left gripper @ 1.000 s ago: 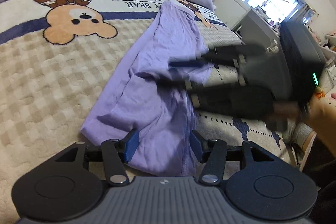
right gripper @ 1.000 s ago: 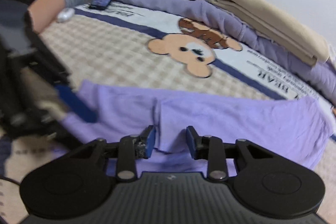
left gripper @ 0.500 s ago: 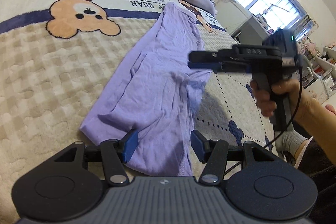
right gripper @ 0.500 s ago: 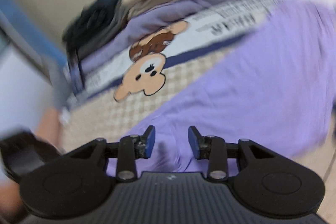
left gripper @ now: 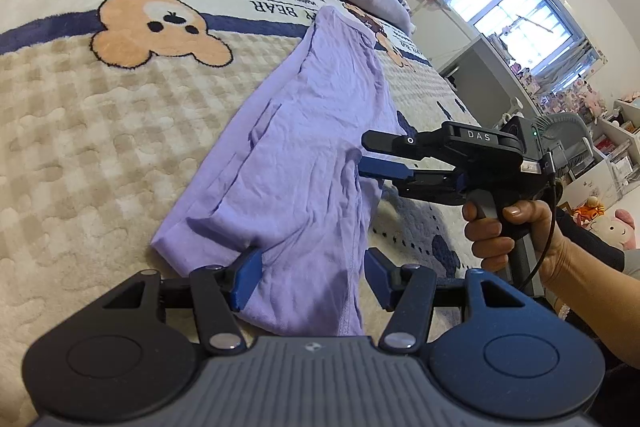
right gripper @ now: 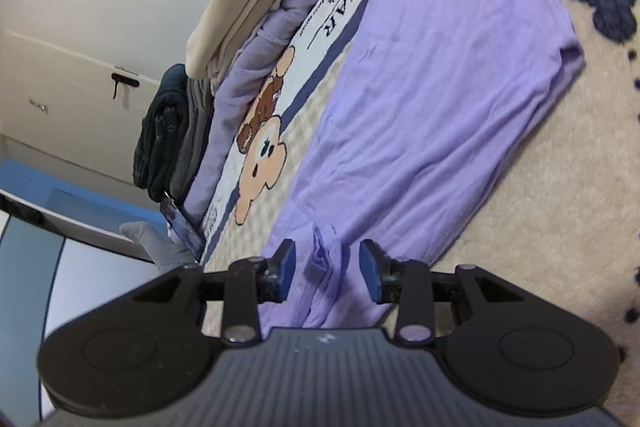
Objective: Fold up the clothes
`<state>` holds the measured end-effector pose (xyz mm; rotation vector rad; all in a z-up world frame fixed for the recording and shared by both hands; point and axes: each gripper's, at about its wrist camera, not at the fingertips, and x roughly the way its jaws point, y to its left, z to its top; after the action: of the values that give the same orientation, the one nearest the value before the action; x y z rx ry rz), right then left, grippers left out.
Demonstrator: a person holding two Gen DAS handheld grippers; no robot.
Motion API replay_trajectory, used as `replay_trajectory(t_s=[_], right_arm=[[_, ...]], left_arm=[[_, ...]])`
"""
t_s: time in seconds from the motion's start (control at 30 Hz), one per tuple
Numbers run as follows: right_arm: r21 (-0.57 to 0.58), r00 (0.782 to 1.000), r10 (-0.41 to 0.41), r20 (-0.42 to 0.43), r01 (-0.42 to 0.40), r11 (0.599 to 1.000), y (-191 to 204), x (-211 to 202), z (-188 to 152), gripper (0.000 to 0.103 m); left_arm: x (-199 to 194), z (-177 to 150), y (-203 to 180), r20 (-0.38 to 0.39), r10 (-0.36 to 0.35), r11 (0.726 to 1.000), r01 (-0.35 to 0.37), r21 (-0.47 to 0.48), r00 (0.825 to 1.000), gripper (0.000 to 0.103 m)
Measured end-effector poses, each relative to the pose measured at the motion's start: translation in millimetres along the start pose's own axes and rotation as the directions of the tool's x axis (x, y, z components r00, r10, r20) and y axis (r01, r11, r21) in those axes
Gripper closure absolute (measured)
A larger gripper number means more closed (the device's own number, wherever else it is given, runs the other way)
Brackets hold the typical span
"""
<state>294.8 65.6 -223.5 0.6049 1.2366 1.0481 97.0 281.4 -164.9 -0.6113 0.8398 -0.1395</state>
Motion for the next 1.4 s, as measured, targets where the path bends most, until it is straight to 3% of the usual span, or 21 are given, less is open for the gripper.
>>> replay_trajectory(t_s=[0.13,0.3,0.37,0.47,0.53,0.83,1.1,1.4], right_arm=[[0.027,0.999,0.042,0.005,-0.042,0.999,-1.0,6.7,-3.5,0.064],[0.023,0.999,0.037,0.021,-0.038,0.999,0.8,16.0,-10.2,0.065],[-0.008,0.999,0.020,0.029,-0.019,1.000,6.5,17.8,-12.7,0.070],[-0.097,0.999,-0.031,0.042,0.035,0.995,19.2,19.6,-16.0,0.088],[-0.177,0.996,-0.069,0.065,0.080,0.981,30.4,17.2,-16.4,0.092],[-0.350,0.983,-0.161,0.091,0.183,0.919,48.1,16.2,-4.3,0.096],[-0.355,0.973,-0.153,0.170,0.205,0.912,48.0,-1.3,9.5,0.096],[-0.341,0.938,-0.216,0.270,0.303,0.890,38.3,-21.5,52.9,0.096]], left_arm=[[-0.1,-0.4,-0.1,-0.001,0.000,1.000,0.000,0.001,1.000,0.045],[-0.6,-0.8,-1.0,-0.001,0.001,1.000,-0.001,0.002,1.000,0.044],[-1.4,-0.8,-1.0,0.001,0.000,1.000,0.000,-0.001,1.000,0.044],[-3.7,-0.2,-1.5,0.007,-0.011,1.000,0.011,-0.004,1.000,0.044],[-4.4,0.2,-2.2,0.010,-0.019,1.000,0.019,-0.003,1.000,0.044],[-8.7,-1.5,-12.0,0.018,-0.087,0.996,0.087,0.029,0.996,0.044],[-6.5,-0.6,-10.7,0.011,-0.086,0.996,0.086,0.018,0.996,0.044],[-1.6,-1.6,-9.3,-0.010,-0.076,0.997,0.076,0.012,0.997,0.044]])
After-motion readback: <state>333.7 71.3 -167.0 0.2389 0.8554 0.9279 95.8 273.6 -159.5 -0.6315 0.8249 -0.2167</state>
